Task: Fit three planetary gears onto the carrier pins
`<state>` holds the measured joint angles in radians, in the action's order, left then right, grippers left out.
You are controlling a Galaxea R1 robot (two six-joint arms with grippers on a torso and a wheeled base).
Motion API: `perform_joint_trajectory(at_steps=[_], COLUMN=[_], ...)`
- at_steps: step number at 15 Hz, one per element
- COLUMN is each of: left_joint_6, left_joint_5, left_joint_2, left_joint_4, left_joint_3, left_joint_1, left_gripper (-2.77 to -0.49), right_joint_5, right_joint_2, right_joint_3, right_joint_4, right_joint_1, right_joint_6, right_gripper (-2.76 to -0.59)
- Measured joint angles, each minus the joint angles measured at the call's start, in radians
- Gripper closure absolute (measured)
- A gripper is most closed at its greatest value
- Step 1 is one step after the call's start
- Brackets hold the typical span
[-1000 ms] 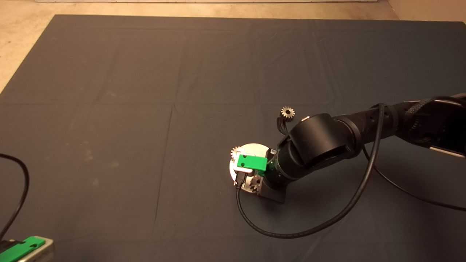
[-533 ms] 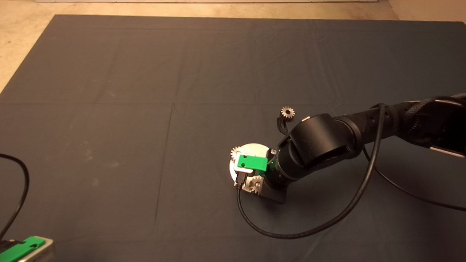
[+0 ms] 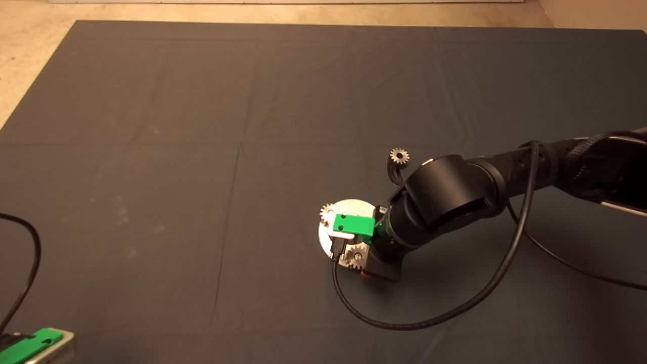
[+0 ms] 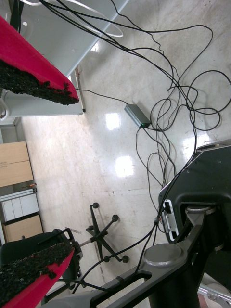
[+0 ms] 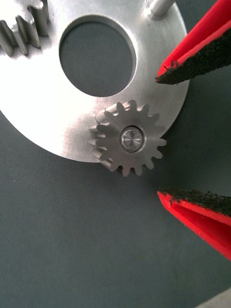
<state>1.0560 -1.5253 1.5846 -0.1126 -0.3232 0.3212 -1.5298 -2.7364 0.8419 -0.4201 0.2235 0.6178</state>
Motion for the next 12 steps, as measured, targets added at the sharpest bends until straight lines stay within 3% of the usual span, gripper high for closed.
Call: perform_joint_trajectory(at_steps=[2,4,6,7,10,12], left_joint_6=[0.0,0.0,0.0,0.0,0.0,0.006], left_joint_5=[0.0,0.0,0.0,0.0,0.0,0.0], left_joint_2=[0.0,0.003,0.003,0.002,0.002,0.002], left_joint_4=[0.0,0.0,0.0,0.0,0.0,-0.013], left_joint_3=[0.0,0.0,0.0,0.0,0.0,0.0], left_joint_1=[0.0,0.0,0.0,0.0,0.0,0.0], left_gripper=[-2.04,-2.04,-2.04,-2.04,-2.04,-2.04], right_joint_5=[0.0,0.0,0.0,0.0,0.003,-0.001], right_joint_2=[0.0,-0.001,0.0,0.003,0.057,0.086], right_joint_3=[-0.029,-0.061,-0.077,-0.08,-0.065,0.016], right_joint_4=[0.019,0.038,0.045,0.047,0.061,0.062], right_joint_1=[0.046,0.114,0.192,0.215,0.216,0.191], right_joint_6=[0.052,0.129,0.204,0.246,0.33,0.354], right_gripper=[-1.58,-1.75,-1.75,-1.75,-1.87,-1.92])
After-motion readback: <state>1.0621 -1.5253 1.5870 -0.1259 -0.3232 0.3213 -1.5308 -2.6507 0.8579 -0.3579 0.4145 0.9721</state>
